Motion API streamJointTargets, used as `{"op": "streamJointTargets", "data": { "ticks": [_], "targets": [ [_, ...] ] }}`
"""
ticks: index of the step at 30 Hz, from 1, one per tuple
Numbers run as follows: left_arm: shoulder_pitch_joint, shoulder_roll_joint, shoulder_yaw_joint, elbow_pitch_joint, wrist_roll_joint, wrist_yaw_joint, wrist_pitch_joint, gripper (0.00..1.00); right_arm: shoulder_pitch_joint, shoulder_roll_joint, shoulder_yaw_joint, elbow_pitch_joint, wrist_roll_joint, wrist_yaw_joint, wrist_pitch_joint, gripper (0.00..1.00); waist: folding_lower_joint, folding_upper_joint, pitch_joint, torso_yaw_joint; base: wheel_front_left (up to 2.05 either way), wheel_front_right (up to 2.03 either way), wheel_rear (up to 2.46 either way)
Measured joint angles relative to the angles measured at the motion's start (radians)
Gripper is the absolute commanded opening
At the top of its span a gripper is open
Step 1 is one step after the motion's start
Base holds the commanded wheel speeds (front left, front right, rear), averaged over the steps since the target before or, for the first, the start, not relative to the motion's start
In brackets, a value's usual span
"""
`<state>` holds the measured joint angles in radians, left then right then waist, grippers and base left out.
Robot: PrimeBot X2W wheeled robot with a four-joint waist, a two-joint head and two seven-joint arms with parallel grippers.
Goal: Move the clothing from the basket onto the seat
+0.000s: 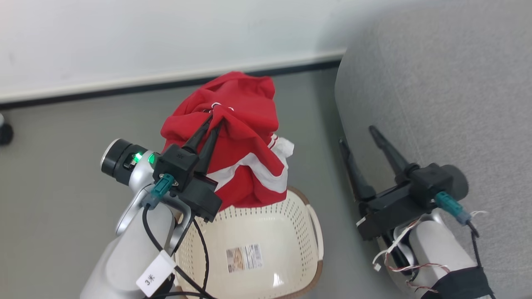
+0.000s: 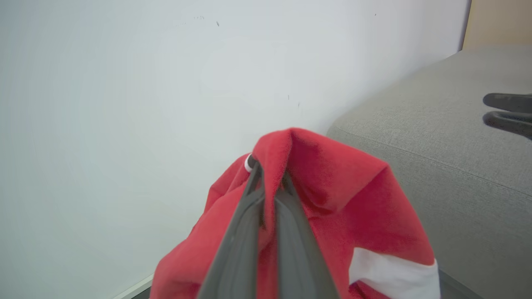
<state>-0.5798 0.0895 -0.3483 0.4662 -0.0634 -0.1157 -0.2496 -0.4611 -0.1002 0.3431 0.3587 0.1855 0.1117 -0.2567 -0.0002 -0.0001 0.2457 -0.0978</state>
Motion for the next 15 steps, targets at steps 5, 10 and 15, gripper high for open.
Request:
{"op": "streamJointTargets", "data": {
  "ticks": [5,10,15],
  "targets": [
    [-0.017,-0.005,-0.005,0.035,-0.013,-0.007,0.000,0.00,0.000,0.000,0.058,0.049,0.005,0.011,0.000,1.00,0.0000,0.0000,-0.076,-0.001,0.00,0.00,0.00],
    [-0.023,-0.010,-0.015,0.063,-0.036,-0.008,0.000,0.00,0.000,0.006,0.109,0.082,0.023,0.012,0.000,1.00,0.0001,0.0000,-0.136,-0.002,0.00,0.00,0.00],
    [-0.019,-0.018,-0.040,0.080,-0.046,-0.008,0.000,0.00,0.000,0.010,0.221,0.098,0.080,0.012,0.000,1.00,0.0000,-0.0001,-0.210,-0.002,0.00,0.00,0.00]
  ]
}}
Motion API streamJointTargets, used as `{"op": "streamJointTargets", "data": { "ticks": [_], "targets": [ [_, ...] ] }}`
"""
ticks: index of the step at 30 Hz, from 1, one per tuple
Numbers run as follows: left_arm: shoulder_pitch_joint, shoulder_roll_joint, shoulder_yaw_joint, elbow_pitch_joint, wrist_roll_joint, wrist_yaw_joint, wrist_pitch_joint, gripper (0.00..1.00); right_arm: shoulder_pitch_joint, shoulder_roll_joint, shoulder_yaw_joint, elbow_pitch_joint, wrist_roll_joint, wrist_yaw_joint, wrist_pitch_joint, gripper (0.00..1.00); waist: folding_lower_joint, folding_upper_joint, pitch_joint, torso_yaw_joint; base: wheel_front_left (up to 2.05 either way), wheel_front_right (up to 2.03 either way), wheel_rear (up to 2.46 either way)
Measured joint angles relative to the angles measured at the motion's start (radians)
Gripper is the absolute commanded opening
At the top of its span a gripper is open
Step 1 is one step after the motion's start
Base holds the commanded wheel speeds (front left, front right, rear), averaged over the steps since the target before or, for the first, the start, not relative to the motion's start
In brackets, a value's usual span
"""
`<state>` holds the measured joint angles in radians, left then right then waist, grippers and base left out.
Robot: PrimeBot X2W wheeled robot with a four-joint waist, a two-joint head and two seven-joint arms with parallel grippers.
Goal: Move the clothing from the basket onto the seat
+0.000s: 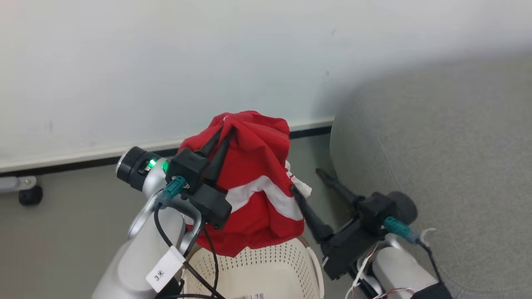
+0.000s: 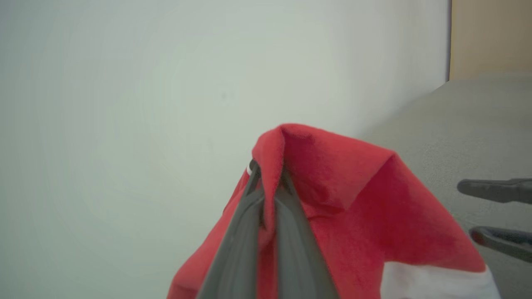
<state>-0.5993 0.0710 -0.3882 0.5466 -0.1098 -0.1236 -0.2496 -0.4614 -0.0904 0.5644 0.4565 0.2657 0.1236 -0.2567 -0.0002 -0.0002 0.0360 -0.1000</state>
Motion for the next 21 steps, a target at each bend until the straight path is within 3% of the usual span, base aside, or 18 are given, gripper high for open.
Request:
{"op": "streamJointTargets", "data": {
  "ticks": [8,21],
  "targets": [
    [0.038,-0.008,-0.038,-0.015,-0.018,-0.001,0.004,0.00,-0.002,-0.017,0.123,-0.008,0.070,0.000,0.000,1.00,0.0000,0.0001,-0.090,0.006,0.00,0.00,0.00],
    [0.096,-0.009,-0.077,-0.082,-0.030,-0.008,0.028,0.00,-0.045,-0.072,0.176,0.033,0.137,0.000,0.000,1.00,0.0001,0.0001,-0.136,0.028,0.00,0.00,0.00]
  ]
}}
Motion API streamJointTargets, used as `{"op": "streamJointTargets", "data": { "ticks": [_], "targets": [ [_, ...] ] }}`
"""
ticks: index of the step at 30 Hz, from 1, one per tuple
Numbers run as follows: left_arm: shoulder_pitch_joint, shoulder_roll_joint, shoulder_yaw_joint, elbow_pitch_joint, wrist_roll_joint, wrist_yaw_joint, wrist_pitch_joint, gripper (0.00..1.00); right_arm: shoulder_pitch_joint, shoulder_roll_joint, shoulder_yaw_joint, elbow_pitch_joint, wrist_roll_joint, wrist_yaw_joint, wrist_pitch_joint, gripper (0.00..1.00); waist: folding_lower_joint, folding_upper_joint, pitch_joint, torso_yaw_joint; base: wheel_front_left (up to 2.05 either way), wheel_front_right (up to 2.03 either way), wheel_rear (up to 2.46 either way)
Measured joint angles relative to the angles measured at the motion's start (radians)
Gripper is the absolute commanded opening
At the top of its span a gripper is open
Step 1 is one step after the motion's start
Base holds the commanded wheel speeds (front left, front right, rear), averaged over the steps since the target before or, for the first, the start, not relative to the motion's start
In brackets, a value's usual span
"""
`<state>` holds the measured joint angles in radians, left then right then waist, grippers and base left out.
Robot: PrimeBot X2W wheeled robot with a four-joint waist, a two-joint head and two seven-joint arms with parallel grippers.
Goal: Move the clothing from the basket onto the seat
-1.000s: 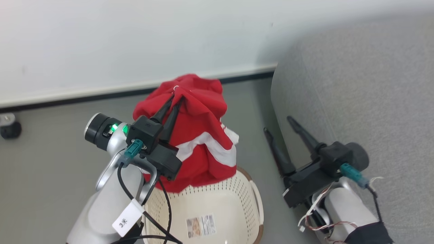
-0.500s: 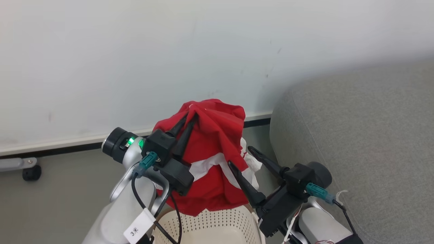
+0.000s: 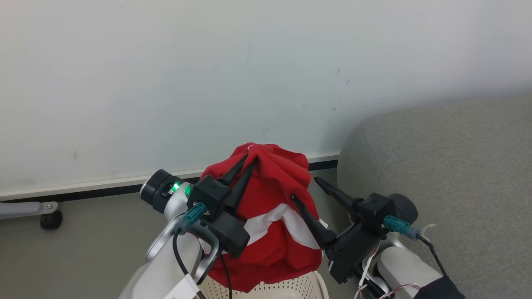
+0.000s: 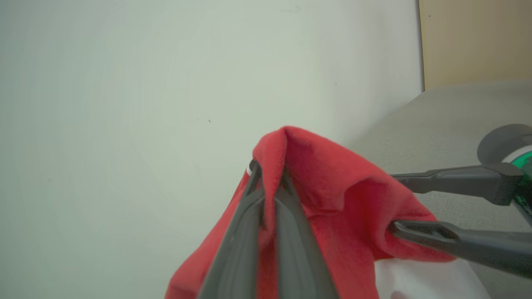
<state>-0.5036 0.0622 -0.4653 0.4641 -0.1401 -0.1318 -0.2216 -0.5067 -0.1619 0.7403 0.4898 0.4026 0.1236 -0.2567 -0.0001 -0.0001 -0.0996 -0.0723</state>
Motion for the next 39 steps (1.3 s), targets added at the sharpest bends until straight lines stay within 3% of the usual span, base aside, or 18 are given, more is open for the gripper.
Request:
{"op": "streamJointTargets", "data": {
  "ticks": [7,15,16,17,18,19,27,29,30,31,39],
  "targets": [
    [0.004,-0.001,-0.030,-0.035,-0.020,0.000,0.015,0.00,-0.070,-0.030,0.075,0.049,0.059,0.001,0.000,1.00,0.0001,0.0001,0.001,0.018,0.00,0.00,0.00],
    [0.004,-0.001,-0.050,-0.063,-0.028,0.000,0.031,0.00,-0.175,-0.030,0.240,0.110,0.131,0.001,0.000,1.00,0.0001,0.0001,0.012,0.035,0.00,0.00,0.00],
    [0.004,-0.001,-0.052,-0.065,-0.029,0.000,0.035,0.00,-0.184,-0.029,0.255,0.117,0.141,0.001,0.000,0.79,0.0001,0.0001,0.014,0.037,0.00,0.00,0.00],
    [0.004,-0.001,-0.053,-0.065,-0.031,0.000,0.035,0.00,-0.191,-0.027,0.270,0.123,0.154,0.001,0.000,0.44,0.0001,0.0001,0.015,0.038,0.00,0.00,0.00],
    [0.004,-0.001,-0.053,-0.066,-0.034,0.000,0.035,0.00,-0.196,-0.026,0.283,0.128,0.164,0.001,0.000,0.17,0.0001,0.0001,0.017,0.039,0.00,0.00,0.00],
    [0.004,0.000,-0.053,-0.067,-0.037,0.000,0.036,0.00,-0.200,-0.026,0.294,0.132,0.170,0.001,0.000,0.00,0.0001,0.0002,0.018,0.040,0.00,0.00,0.00],
    [0.006,0.023,-0.040,-0.081,-0.051,0.000,0.049,0.00,-0.229,-0.020,0.334,0.160,0.242,0.001,0.000,0.00,0.0001,0.0001,0.026,0.024,0.00,0.00,0.00],
    [0.014,0.028,-0.030,-0.083,-0.053,0.000,0.053,0.25,-0.237,-0.023,0.333,0.167,0.257,0.001,0.000,0.00,0.0001,0.0002,0.027,0.014,0.00,0.00,0.00],
    [0.025,0.029,-0.023,-0.083,-0.062,0.000,0.053,0.51,-0.243,-0.030,0.325,0.173,0.274,0.001,0.000,0.00,0.0001,0.0001,0.028,0.004,0.00,0.00,0.00],
    [0.030,0.029,-0.019,-0.083,-0.063,0.000,0.053,1.00,-0.246,-0.034,0.321,0.175,0.283,0.001,0.000,0.00,0.0001,0.0001,0.029,-0.002,0.00,0.00,0.00],
    [0.078,0.047,0.012,-0.087,-0.100,0.010,0.052,1.00,-0.277,-0.092,0.292,0.192,0.303,0.001,0.000,0.00,0.0001,0.0001,0.031,-0.065,0.00,0.00,0.00]
  ]
}}
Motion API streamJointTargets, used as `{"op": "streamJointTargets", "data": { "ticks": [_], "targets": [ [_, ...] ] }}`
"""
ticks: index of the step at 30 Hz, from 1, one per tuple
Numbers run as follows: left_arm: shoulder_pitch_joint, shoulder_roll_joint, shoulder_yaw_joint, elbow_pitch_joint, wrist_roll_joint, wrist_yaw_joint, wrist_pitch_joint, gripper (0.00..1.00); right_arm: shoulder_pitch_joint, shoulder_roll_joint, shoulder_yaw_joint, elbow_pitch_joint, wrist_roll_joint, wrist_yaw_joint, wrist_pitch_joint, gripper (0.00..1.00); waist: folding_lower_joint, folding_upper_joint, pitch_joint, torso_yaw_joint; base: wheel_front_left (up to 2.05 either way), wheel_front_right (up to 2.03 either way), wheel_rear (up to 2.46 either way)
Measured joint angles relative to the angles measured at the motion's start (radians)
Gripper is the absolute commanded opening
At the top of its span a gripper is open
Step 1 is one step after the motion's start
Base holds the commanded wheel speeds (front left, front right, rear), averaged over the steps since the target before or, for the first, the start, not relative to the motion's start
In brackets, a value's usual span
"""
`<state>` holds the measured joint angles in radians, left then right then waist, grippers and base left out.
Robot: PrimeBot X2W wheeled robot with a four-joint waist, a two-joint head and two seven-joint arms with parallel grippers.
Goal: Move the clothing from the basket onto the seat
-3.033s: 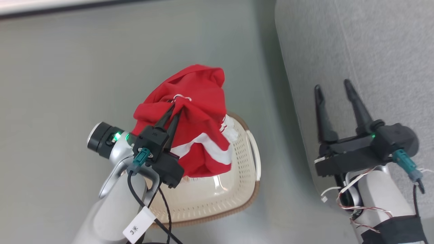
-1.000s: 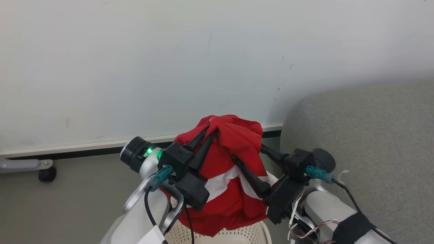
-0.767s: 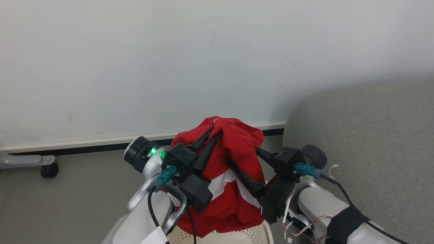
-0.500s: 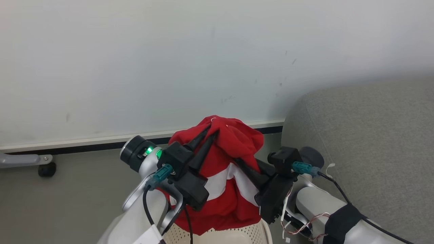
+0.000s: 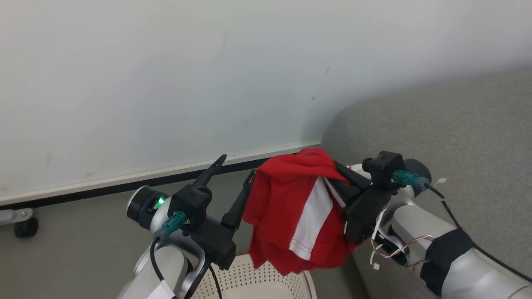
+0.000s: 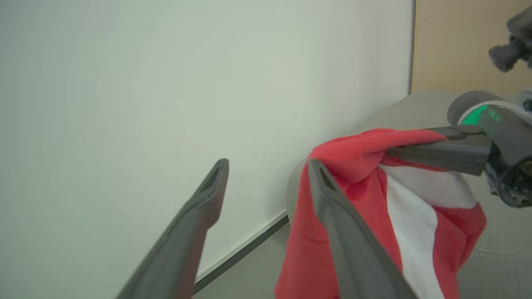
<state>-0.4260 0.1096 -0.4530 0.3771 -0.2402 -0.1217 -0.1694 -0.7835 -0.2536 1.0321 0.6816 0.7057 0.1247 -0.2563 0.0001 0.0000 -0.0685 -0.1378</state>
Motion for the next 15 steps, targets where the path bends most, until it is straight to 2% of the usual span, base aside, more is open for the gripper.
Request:
{"op": "streamJointTargets", "data": {
  "ticks": [15],
  "targets": [
    [0.106,-0.024,-0.016,-0.005,-0.026,0.008,-0.013,1.00,-0.005,-0.110,-0.073,0.002,-0.001,-0.002,0.000,0.00,0.0000,0.0000,0.001,-0.191,0.00,0.00,0.00]
  ]
}}
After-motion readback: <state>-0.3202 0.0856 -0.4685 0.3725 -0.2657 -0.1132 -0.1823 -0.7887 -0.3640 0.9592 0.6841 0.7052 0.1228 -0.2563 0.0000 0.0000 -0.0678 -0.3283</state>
